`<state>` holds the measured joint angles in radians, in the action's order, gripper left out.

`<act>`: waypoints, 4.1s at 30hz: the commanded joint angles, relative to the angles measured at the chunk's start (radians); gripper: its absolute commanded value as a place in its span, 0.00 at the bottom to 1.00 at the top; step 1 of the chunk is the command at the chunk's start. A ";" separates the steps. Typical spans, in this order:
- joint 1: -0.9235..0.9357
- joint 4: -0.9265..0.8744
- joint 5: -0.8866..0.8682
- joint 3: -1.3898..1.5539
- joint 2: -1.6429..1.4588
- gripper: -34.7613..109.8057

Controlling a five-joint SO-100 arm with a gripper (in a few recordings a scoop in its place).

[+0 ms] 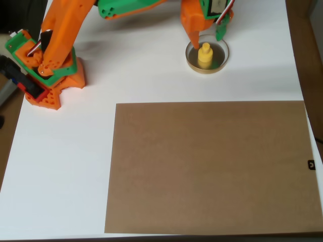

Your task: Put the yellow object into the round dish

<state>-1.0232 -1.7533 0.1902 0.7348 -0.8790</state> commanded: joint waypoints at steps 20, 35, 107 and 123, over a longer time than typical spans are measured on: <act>0.253 0.183 0.245 0.828 -0.856 0.43; 0.626 0.242 0.259 1.092 -1.216 0.43; 1.347 0.666 -0.035 2.160 -2.384 0.36; 1.356 0.689 -0.095 2.210 -2.384 0.24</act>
<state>0.3175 -1.0661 0.0905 2.9483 -3.2306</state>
